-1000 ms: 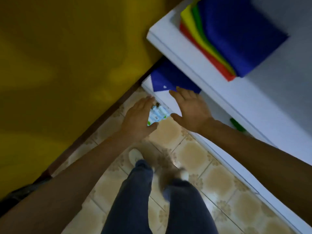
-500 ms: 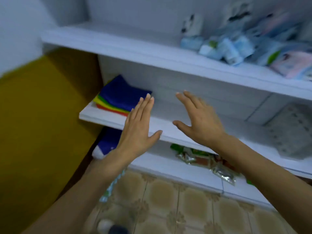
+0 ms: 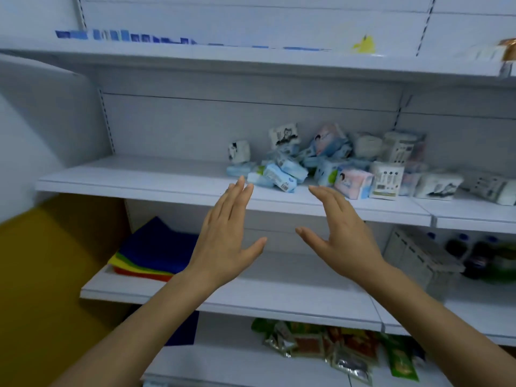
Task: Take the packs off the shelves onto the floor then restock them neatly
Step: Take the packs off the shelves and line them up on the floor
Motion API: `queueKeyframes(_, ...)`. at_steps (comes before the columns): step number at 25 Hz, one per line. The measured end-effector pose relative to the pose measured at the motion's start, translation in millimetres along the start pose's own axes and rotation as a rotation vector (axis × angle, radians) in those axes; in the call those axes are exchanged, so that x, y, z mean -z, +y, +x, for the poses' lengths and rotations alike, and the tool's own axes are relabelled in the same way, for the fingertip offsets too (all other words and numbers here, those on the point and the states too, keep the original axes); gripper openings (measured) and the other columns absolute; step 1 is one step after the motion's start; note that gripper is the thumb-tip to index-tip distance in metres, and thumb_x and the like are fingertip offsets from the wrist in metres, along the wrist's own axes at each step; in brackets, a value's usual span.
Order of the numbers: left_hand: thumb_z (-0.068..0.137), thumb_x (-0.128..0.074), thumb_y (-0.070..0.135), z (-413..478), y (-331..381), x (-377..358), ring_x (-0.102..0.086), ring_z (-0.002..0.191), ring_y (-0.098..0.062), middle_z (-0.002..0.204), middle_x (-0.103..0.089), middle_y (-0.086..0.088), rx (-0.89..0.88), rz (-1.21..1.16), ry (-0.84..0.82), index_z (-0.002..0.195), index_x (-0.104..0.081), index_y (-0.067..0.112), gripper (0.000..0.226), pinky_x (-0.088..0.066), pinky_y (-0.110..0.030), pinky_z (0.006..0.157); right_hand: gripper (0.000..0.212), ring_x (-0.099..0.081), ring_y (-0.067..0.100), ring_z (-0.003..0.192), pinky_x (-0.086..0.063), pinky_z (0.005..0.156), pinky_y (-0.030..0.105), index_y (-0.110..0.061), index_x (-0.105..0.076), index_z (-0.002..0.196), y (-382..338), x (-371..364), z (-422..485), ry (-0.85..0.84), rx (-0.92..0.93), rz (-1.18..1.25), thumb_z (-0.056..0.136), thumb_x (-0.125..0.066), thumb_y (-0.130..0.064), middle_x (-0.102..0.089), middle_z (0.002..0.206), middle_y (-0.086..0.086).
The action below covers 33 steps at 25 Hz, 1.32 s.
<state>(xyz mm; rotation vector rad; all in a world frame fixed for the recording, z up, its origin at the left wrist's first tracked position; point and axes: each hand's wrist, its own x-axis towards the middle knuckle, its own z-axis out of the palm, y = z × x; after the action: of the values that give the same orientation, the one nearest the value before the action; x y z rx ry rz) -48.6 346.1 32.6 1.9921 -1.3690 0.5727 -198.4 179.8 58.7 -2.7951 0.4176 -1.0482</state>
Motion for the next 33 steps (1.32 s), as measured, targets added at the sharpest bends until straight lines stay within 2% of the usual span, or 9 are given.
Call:
queueKeyframes(3, 0.086, -0.064, 0.042, 13, -5, -21, 0.006, 0.147, -0.006, 0.159, 0.007, 0.014, 0.006, 0.001, -0.025, 0.152, 0.002, 0.03, 0.093, -0.006, -0.027, 0.116, 0.07, -0.027, 0.016, 0.14, -0.033, 0.107, 0.033, -0.022, -0.028, 0.147, 16, -15, 4, -0.039, -0.018, -0.007, 0.089, -0.06, -0.045, -0.029, 0.152, 0.0)
queueKeyframes(9, 0.086, -0.064, 0.033, 67, -49, -90, 0.001, 0.147, -0.009, 0.16, 0.005, 0.011, 0.116, -0.085, -0.063, 0.151, 0.001, 0.028, 0.093, -0.012, -0.033, 0.12, 0.069, -0.035, 0.012, 0.135, -0.043, 0.091, 0.027, -0.03, -0.022, 0.148, 71, -62, 42, -0.21, -0.062, -0.063, 0.09, -0.054, -0.05, -0.019, 0.155, -0.007)
queueKeyframes(17, 0.084, -0.066, 0.042, 210, -127, -199, -0.015, 0.146, -0.022, 0.16, -0.015, -0.003, 0.22, -0.138, -0.092, 0.153, -0.009, 0.02, 0.092, -0.024, -0.044, 0.116, 0.067, -0.041, 0.018, 0.128, -0.043, 0.092, 0.032, -0.021, -0.034, 0.144, 159, -120, 168, -0.138, -0.066, -0.099, 0.088, -0.062, -0.043, -0.036, 0.147, 0.0)
queueKeyframes(20, 0.084, -0.067, 0.033, 228, -150, -222, -0.041, 0.132, -0.026, 0.15, -0.037, -0.006, 0.245, -0.214, -0.179, 0.152, -0.004, 0.028, 0.093, -0.042, -0.044, 0.103, 0.082, -0.036, 0.025, 0.135, -0.038, 0.105, 0.044, -0.026, -0.036, 0.145, 176, -149, 209, -0.122, -0.024, -0.086, 0.076, -0.059, -0.065, -0.034, 0.15, 0.006)
queueKeyframes(22, 0.085, -0.064, 0.021, 228, -161, -228, -0.047, 0.126, -0.025, 0.147, -0.042, -0.004, 0.267, -0.285, -0.197, 0.15, 0.0, 0.036, 0.093, -0.047, -0.044, 0.098, 0.102, -0.021, 0.03, 0.143, -0.029, 0.109, 0.055, -0.037, -0.024, 0.148, 179, -174, 233, -0.233, -0.035, -0.133, 0.06, -0.044, -0.085, -0.018, 0.158, 0.006)
queueKeyframes(24, 0.085, -0.059, 0.014, 227, -167, -231, -0.051, 0.121, -0.025, 0.144, -0.045, -0.003, 0.288, -0.352, -0.182, 0.148, 0.002, 0.041, 0.092, -0.049, -0.046, 0.093, 0.109, -0.015, 0.033, 0.144, -0.027, 0.109, 0.059, -0.044, -0.018, 0.147, 179, -201, 248, -0.323, -0.055, -0.204, 0.05, -0.043, -0.088, -0.01, 0.159, 0.009)
queueKeyframes(27, 0.085, -0.055, 0.012, 224, -171, -231, -0.049, 0.122, -0.025, 0.143, -0.045, -0.002, 0.271, -0.357, -0.172, 0.15, -0.007, 0.037, 0.084, -0.047, -0.045, 0.096, 0.084, -0.038, 0.04, 0.131, -0.044, 0.094, 0.057, -0.032, -0.045, 0.132, 177, -226, 248, -0.107, -0.024, -0.203, 0.058, -0.068, -0.064, -0.035, 0.147, 0.016)
queueKeyframes(29, 0.087, -0.055, 0.018, 222, -170, -230, -0.046, 0.125, -0.021, 0.144, -0.044, 0.001, 0.256, -0.35, -0.171, 0.15, -0.014, 0.034, 0.077, -0.043, -0.042, 0.101, 0.066, -0.046, 0.038, 0.123, -0.046, 0.089, 0.049, -0.026, -0.055, 0.124, 183, -231, 242, 0.07, 0.014, -0.157, 0.066, -0.069, -0.054, -0.044, 0.14, 0.017)
queueKeyframes(33, 0.086, -0.05, 0.032, 219, -170, -230, -0.04, 0.13, -0.009, 0.143, -0.043, 0.012, 0.23, -0.328, -0.141, 0.144, -0.036, 0.027, 0.059, -0.035, -0.025, 0.105, 0.047, -0.055, 0.02, 0.109, -0.049, 0.086, 0.036, -0.018, -0.057, 0.117, 197, -221, 241, 0.29, -0.262, 0.372, 0.079, -0.061, -0.045, -0.055, 0.121, 0.009)
